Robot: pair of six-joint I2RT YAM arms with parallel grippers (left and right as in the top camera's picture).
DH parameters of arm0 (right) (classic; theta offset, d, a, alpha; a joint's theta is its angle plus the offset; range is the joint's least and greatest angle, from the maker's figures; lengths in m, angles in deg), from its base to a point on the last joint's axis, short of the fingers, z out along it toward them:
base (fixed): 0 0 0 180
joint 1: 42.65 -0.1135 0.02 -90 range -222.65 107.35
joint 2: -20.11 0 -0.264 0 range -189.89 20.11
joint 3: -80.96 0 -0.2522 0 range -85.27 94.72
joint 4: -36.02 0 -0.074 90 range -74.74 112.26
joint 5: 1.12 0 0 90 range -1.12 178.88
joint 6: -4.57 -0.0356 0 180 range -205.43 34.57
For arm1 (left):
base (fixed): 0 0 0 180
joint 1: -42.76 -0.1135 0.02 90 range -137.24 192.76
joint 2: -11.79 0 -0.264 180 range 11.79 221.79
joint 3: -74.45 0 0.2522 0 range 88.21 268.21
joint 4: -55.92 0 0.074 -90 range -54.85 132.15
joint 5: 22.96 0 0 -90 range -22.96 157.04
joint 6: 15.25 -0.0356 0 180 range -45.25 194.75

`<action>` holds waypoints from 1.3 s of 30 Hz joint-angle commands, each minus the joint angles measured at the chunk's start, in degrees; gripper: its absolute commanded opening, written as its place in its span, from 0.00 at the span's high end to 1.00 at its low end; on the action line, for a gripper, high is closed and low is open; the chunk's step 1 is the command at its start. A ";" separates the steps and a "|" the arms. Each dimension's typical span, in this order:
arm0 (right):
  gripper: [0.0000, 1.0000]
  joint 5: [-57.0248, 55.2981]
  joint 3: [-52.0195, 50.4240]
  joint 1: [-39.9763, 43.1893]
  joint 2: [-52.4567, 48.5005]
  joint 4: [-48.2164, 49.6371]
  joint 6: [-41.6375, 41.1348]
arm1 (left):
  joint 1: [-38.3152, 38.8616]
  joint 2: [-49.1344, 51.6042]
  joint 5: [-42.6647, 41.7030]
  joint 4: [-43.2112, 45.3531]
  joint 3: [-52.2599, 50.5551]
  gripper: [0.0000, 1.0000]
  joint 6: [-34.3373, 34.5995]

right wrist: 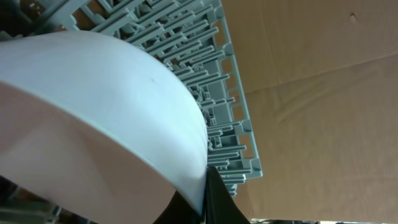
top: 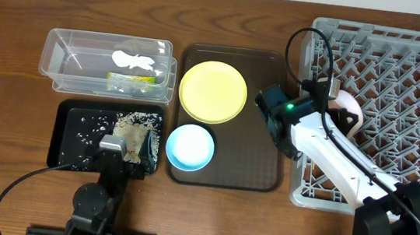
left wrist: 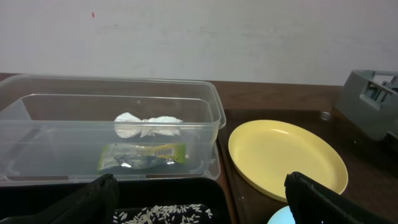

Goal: Sort waste into correct bins and load items into the dishwasher rack
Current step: 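Lift the pink bowl and set it into the dish rack, then reach the right gripper to the blue bowl and grasp its rim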

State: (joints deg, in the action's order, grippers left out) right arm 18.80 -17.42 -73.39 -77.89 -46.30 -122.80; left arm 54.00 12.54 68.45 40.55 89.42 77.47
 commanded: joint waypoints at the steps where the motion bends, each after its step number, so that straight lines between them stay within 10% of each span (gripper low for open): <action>1: 0.99 -0.87 0.07 1.27 -1.01 0.02 -2.51 | -0.35 -0.04 0.50 -2.45 -0.98 0.12 -0.76; 24: 0.99 14.49 0.07 7.34 -1.03 7.48 1.40 | -0.35 -0.04 0.52 -2.45 -0.98 0.12 -0.76; 34: 0.79 14.64 0.07 0.96 0.50 5.22 0.96 | -0.35 -0.04 0.50 -2.45 -0.98 0.12 -0.76; 39: 0.52 15.04 0.48 -2.75 5.68 5.11 0.98 | -0.35 -0.04 0.52 -2.45 -0.98 0.12 -0.76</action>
State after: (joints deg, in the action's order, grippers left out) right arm 34.29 -17.16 -73.96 -76.66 -41.14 -121.35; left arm 54.00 12.54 68.45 40.55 89.42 77.45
